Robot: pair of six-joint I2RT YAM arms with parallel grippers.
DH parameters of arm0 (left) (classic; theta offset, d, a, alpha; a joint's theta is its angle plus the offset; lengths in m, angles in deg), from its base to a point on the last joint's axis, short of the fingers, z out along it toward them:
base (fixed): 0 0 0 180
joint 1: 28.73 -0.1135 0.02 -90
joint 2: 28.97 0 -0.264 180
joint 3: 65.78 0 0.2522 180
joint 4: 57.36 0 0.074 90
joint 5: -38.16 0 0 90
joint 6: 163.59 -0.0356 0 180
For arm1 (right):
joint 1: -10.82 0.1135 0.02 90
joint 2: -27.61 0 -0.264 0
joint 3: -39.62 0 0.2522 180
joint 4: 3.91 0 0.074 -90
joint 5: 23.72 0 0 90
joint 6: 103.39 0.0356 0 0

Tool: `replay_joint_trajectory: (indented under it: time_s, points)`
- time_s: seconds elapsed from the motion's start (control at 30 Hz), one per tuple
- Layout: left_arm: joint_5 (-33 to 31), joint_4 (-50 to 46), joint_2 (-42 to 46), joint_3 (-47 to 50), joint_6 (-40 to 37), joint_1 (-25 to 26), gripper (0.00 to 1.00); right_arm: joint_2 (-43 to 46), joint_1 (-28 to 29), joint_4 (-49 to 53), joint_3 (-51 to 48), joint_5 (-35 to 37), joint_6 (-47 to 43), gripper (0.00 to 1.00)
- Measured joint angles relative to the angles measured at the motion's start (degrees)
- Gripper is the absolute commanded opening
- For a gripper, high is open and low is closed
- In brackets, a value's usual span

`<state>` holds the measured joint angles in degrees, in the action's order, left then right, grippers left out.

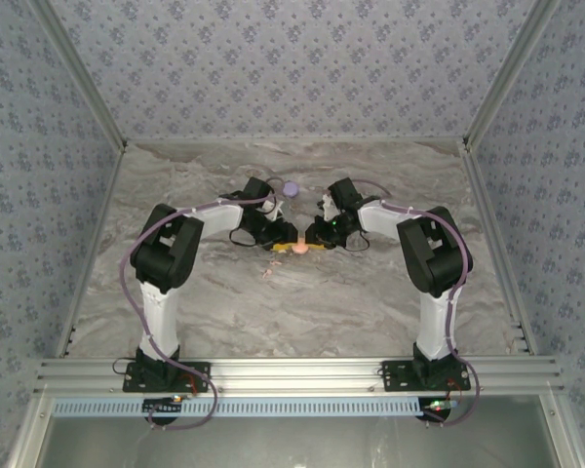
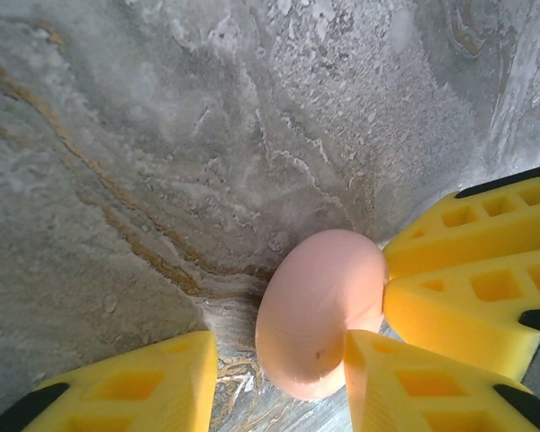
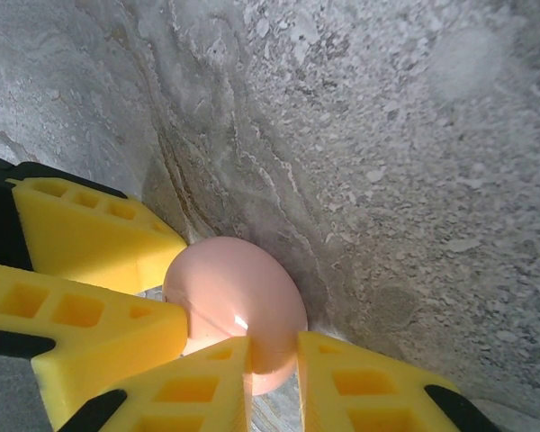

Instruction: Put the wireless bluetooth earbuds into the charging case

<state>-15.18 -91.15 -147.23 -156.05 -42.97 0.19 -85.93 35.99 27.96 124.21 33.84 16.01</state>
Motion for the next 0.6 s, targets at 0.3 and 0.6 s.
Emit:
replay_joint_trajectory:
  time_s: [0.3, 0.6]
  points:
    - [2.8, 3.5, -0.3, 1.4, 2.2, 0.1, 0.39, 0.0, 0.0, -0.4, -0.1, 0.0, 0.0, 0.19]
    - [4.7, 6.8, -0.3, 2.9, 4.9, 0.0, 0.33, 0.0, 0.0, -0.5, -0.1, 0.0, 0.0, 0.19]
